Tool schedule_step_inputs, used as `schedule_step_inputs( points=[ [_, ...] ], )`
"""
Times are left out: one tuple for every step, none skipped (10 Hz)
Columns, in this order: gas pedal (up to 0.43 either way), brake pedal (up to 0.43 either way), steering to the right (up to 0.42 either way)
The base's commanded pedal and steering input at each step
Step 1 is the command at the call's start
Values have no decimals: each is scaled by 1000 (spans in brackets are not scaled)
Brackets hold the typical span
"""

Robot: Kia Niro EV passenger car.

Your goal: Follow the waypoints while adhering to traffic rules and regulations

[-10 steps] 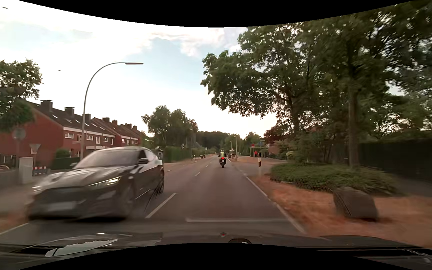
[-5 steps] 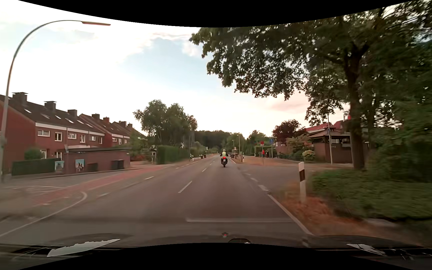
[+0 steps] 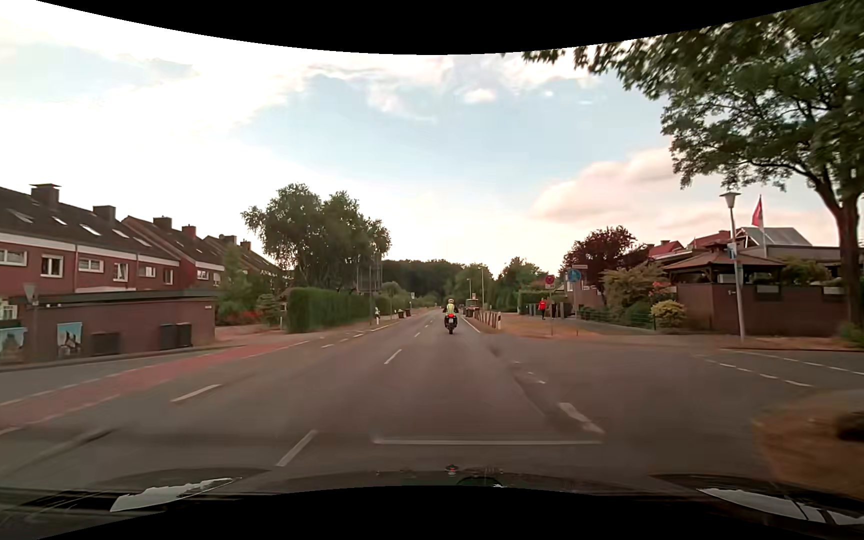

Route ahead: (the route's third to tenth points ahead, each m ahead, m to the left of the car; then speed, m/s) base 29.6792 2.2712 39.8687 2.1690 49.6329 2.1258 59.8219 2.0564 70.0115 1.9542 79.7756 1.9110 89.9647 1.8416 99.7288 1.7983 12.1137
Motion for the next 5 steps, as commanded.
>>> schedule_step_inputs(
  points=[
    [169,0,0],
    [169,0,0],
    [169,0,3],
    [169,0,4],
    [169,0,3]
  ],
)
